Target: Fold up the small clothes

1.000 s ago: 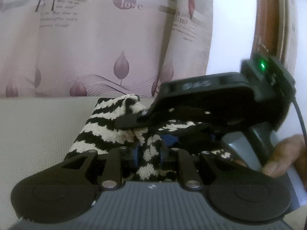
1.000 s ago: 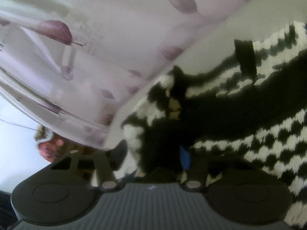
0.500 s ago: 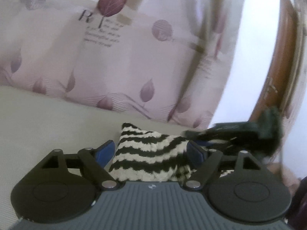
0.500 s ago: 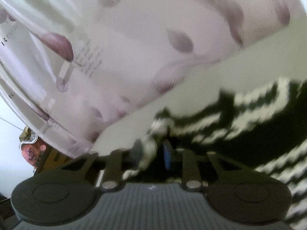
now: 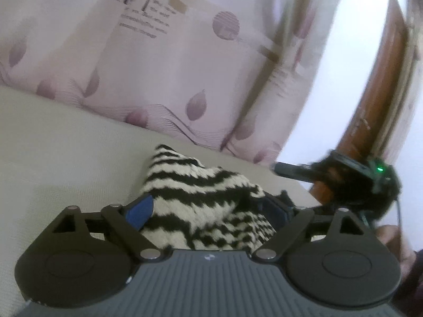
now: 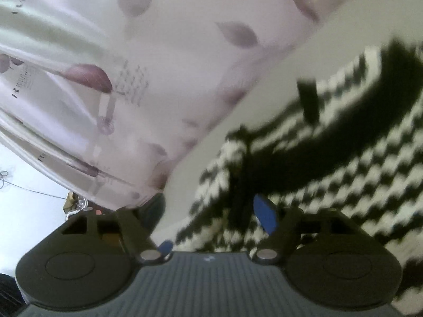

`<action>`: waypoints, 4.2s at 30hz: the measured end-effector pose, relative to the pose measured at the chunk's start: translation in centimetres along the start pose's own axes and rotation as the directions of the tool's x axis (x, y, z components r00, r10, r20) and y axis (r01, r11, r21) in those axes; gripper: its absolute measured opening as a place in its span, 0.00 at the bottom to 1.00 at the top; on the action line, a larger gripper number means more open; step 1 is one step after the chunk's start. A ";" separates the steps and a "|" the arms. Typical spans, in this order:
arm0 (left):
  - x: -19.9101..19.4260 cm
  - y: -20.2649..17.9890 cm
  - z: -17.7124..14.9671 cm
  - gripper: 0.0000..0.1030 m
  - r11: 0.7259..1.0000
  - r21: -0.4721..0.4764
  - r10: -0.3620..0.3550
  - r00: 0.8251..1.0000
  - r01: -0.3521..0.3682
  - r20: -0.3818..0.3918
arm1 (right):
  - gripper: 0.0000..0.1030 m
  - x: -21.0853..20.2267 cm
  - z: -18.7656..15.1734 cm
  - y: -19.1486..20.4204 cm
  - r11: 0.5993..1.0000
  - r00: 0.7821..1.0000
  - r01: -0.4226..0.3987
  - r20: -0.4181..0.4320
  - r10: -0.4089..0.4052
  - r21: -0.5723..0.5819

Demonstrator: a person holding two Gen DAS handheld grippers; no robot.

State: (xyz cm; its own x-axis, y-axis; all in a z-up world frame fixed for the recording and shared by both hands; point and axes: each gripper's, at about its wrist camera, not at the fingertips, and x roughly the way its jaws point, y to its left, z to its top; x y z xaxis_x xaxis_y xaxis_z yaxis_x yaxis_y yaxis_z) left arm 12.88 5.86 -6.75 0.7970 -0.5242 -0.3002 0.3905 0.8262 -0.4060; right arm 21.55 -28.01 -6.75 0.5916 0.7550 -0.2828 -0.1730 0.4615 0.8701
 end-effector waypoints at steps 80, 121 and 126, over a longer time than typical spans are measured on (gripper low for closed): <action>6.6 -9.9 -5.6 0.94 0.950 0.181 -0.236 0.965 0.254 -0.116 | 0.43 -17.8 -4.0 -3.8 0.782 0.874 0.478 0.306 -0.378 -0.399; 2.1 -12.2 -4.9 0.74 0.921 0.384 0.037 0.996 -0.067 0.085 | 0.77 -19.6 -5.4 -0.8 0.784 0.846 0.453 0.482 -0.227 -0.424; 5.8 -12.2 -1.3 0.74 0.950 0.311 -0.014 0.993 -0.025 0.121 | 0.77 -16.4 -1.9 1.7 0.748 0.878 0.421 0.437 -0.194 -0.513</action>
State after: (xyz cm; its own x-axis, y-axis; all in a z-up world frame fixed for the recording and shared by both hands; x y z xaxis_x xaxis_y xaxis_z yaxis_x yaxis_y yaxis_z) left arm 12.17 -7.56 -4.66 0.8413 -0.5068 -0.1880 0.4947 0.8621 -0.1098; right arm 10.11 -38.69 -1.37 0.8972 0.3701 -0.2409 -0.2848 0.9019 0.3246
